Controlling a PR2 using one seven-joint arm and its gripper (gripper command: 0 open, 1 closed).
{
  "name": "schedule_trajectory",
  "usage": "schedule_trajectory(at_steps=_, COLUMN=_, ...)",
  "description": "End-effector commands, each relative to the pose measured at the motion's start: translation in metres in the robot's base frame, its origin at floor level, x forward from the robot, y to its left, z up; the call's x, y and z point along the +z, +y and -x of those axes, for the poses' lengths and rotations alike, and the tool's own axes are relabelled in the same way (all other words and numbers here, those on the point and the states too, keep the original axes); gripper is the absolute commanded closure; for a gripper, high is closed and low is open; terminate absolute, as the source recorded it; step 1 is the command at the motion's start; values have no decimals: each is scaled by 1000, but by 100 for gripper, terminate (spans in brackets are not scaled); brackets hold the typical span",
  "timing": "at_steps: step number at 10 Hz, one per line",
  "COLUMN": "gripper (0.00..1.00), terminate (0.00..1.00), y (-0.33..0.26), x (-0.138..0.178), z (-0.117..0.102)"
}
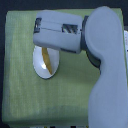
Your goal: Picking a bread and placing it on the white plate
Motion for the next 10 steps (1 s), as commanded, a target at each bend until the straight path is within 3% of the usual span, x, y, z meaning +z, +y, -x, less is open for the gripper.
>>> schedule_trajectory(at_steps=1, gripper=0, terminate=0, y=4, x=-2, z=0)
schedule_trajectory(at_steps=6, gripper=0, terminate=0, y=-5, x=5, z=-2)
schedule_trajectory(at_steps=8, gripper=0, terminate=0, y=-10, x=17, z=-8)
schedule_trajectory(at_steps=10, gripper=0, terminate=0, y=-22, x=48, z=-13)
